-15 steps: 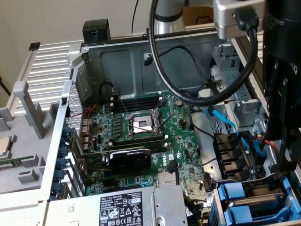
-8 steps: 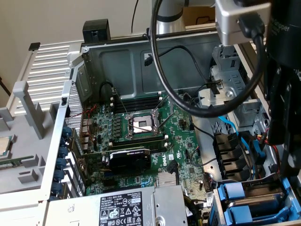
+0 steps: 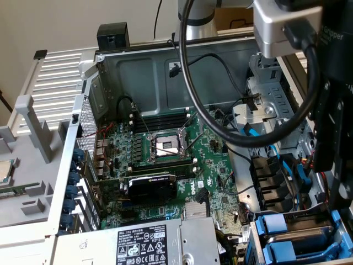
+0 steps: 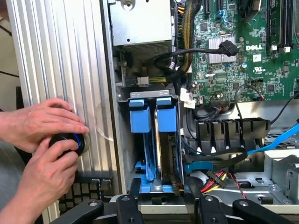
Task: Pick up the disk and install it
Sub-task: 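Insert the first disk wire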
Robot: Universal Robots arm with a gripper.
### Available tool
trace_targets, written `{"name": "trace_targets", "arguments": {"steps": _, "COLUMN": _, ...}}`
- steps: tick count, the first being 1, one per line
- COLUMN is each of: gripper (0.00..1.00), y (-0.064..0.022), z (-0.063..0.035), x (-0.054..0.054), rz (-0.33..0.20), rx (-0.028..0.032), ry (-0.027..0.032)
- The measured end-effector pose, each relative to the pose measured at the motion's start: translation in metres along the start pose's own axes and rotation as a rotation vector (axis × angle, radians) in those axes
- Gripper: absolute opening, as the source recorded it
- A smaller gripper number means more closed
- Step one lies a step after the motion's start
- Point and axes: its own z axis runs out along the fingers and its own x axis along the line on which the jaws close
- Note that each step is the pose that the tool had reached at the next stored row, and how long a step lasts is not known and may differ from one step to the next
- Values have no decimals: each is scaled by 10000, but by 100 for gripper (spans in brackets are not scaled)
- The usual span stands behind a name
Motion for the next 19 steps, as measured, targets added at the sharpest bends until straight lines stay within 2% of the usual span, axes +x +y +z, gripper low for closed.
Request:
{"name": "trace_targets", "arguments": {"steps": 4, "gripper": 49, "y": -7, "z": 13, "x": 2, "rz": -342, "rx": -23, "ry": -41}}
{"name": "trace_targets", "arguments": {"steps": 13, "gripper": 49, "y": -40, "z": 161, "x": -4, "rz": -1053, "rx": 1, "ry": -126}}
{"name": "trace_targets", "arguments": {"steps": 19, "gripper": 49, "y": -43, "z": 170, "x": 35, "rz": -1279, "rx": 23, "ry": -177}}
